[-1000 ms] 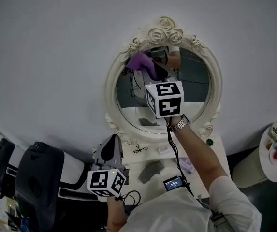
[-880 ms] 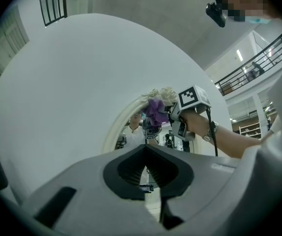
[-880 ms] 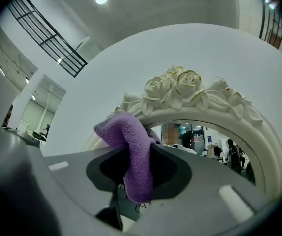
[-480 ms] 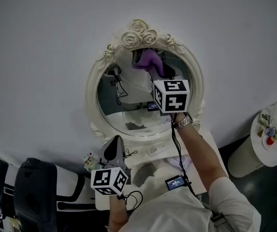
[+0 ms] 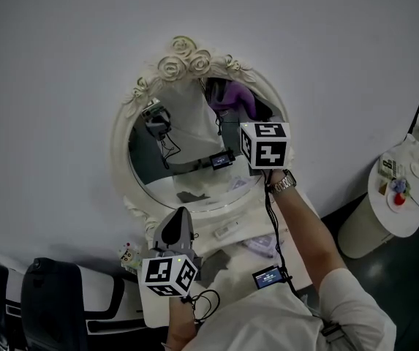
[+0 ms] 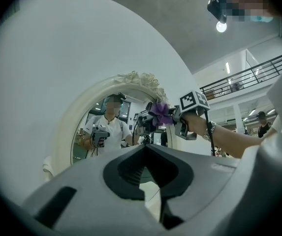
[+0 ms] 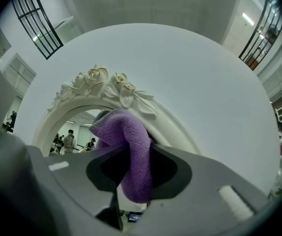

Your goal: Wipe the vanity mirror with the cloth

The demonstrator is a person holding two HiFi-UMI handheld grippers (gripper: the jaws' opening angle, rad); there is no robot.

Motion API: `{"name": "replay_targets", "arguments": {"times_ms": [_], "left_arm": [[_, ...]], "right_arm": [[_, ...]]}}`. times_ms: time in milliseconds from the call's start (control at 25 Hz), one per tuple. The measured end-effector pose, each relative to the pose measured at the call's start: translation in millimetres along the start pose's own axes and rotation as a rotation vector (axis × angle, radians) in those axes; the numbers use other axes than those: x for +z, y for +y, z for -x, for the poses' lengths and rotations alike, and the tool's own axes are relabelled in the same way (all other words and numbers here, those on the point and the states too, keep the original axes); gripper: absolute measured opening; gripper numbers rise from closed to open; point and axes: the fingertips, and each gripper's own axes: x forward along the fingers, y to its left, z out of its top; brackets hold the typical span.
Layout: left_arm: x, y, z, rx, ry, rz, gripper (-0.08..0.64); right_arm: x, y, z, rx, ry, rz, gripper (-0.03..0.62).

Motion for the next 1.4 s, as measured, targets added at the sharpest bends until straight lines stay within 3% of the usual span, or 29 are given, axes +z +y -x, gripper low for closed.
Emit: {"name": "replay_targets", "arguments": {"times_ms": [160, 480, 760, 960, 1120, 1240, 1400], "left_arm": [[-2, 4, 7, 0.023, 0.003, 0.001, 0.003], [9, 29, 39, 0.133, -0.026, -0.016, 0.003], [12, 68, 90, 0.301, -0.038, -0.017, 0.003], [13, 93, 123, 0.404, -0.042, -0.013, 0.003], [12, 102, 134, 0.441, -0.041, -0.009, 0.003], [10, 104, 132, 0.440, -0.042, -0.004, 0.003], [7, 96, 114, 0.385, -0.037, -0.004, 0.003]], "right_arm": [[-5, 12, 11, 0.011, -0.007, -0.034, 0.114], [-17, 132, 26, 0.267, -0.019, -0.013, 0.115], [-42, 224, 16, 0.432, 0.037, -0.004, 0.115], [-47, 261, 7, 0.471, 0.051, -0.017, 0.115], [-50, 271, 0, 0.470, 0.048, -0.025, 0.114], [-49, 267, -2, 0.465, 0.041, -0.013, 0.114], [-48, 247, -3, 0.436, 0.036, -0.011, 0.114]]}}
